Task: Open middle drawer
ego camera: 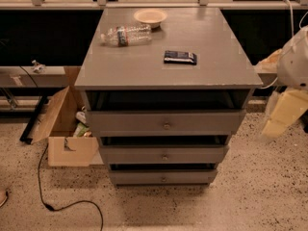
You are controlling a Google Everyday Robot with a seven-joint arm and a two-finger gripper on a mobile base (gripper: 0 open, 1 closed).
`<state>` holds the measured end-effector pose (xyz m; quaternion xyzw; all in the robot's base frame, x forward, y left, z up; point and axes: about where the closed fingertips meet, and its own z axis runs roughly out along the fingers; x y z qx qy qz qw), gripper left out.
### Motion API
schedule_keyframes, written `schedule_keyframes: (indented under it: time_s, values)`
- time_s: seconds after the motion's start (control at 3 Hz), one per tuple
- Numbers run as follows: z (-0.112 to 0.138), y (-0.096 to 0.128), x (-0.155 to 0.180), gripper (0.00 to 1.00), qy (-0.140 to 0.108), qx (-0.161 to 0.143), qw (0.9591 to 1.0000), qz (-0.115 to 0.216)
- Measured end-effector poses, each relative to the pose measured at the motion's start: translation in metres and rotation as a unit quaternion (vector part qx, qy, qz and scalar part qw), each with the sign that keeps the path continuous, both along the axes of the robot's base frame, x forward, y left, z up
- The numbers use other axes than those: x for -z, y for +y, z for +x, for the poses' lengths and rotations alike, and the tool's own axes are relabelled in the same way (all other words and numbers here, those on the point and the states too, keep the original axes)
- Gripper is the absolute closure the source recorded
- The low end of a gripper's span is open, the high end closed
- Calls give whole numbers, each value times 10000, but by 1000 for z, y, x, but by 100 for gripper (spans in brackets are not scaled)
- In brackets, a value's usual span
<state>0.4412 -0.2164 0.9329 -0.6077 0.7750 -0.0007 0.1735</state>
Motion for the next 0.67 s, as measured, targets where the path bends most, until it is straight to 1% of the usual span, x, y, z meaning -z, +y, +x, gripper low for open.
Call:
schedule_keyframes:
  time_s: [0.33,0.67]
  values:
    - [0,1,60,0,172,-137,9989,416]
    - [-7,-1,138,0,536,-142,9934,1005]
